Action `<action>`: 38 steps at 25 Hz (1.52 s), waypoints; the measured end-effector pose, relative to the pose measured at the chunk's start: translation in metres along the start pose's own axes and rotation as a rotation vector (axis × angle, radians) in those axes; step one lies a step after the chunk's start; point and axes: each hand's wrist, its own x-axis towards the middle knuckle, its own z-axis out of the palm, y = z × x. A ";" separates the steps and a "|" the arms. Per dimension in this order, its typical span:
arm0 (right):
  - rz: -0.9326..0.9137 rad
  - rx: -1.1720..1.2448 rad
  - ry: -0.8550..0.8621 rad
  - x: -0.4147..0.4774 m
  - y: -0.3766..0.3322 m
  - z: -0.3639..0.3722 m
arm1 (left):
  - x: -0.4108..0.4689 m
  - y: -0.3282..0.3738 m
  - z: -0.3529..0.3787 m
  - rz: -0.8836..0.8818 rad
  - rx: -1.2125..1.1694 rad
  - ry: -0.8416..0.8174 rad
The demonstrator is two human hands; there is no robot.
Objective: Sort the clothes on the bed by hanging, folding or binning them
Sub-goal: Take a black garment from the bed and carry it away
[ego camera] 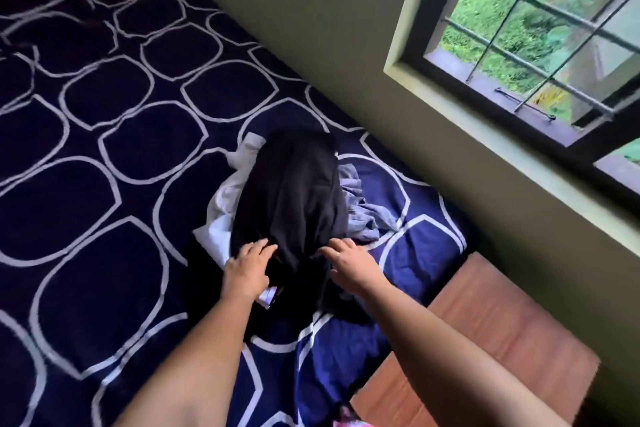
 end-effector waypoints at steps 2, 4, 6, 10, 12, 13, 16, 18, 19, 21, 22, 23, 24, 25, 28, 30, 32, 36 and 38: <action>-0.015 -0.009 0.019 0.008 -0.002 0.015 | 0.008 -0.002 0.008 -0.030 0.017 0.002; 0.004 -0.020 0.050 0.014 -0.003 0.024 | 0.016 0.000 0.016 -0.033 0.063 0.011; 0.027 -0.009 0.095 0.019 -0.002 0.031 | 0.023 0.003 0.022 -0.042 0.093 0.052; 0.080 0.014 0.187 0.020 0.005 0.035 | 0.034 0.009 0.016 -0.068 0.108 0.121; 0.076 0.029 0.243 0.016 0.008 0.030 | 0.034 0.008 0.008 -0.042 0.115 0.155; 0.071 0.042 0.271 0.014 0.009 0.025 | 0.032 0.006 0.004 -0.035 0.089 0.178; 0.101 0.047 0.370 0.008 0.010 -0.003 | 0.019 0.001 -0.016 -0.032 -0.022 0.314; 0.129 0.064 0.462 0.007 0.009 -0.032 | 0.010 -0.003 -0.039 -0.021 -0.090 0.432; 0.142 0.088 0.500 0.006 0.008 -0.048 | 0.007 -0.004 -0.055 -0.020 -0.126 0.480; 0.182 0.118 0.573 0.006 0.005 -0.086 | -0.001 -0.007 -0.094 -0.026 -0.176 0.545; 0.206 0.137 0.611 0.007 0.003 -0.105 | -0.003 -0.009 -0.114 -0.020 -0.185 0.584; 0.233 0.165 0.656 0.008 0.000 -0.128 | -0.005 -0.011 -0.133 -0.013 -0.198 0.626; 0.258 0.181 0.697 0.007 -0.006 -0.153 | -0.012 -0.014 -0.154 -0.011 -0.216 0.672; 0.286 0.182 0.723 0.004 -0.013 -0.178 | -0.019 -0.016 -0.175 -0.010 -0.238 0.720; 0.279 0.187 0.821 -0.014 -0.038 -0.251 | -0.053 -0.017 -0.238 0.022 -0.297 0.867; 0.249 0.200 0.926 -0.033 -0.057 -0.287 | -0.083 -0.014 -0.272 0.059 -0.336 0.979; 0.253 0.189 0.986 -0.048 -0.071 -0.315 | -0.106 -0.010 -0.299 0.085 -0.399 1.086; 0.295 0.229 1.082 -0.098 -0.110 -0.343 | -0.163 -0.017 -0.324 0.110 -0.500 1.214; 0.304 0.270 1.121 -0.122 -0.128 -0.344 | -0.189 -0.024 -0.323 0.101 -0.563 1.216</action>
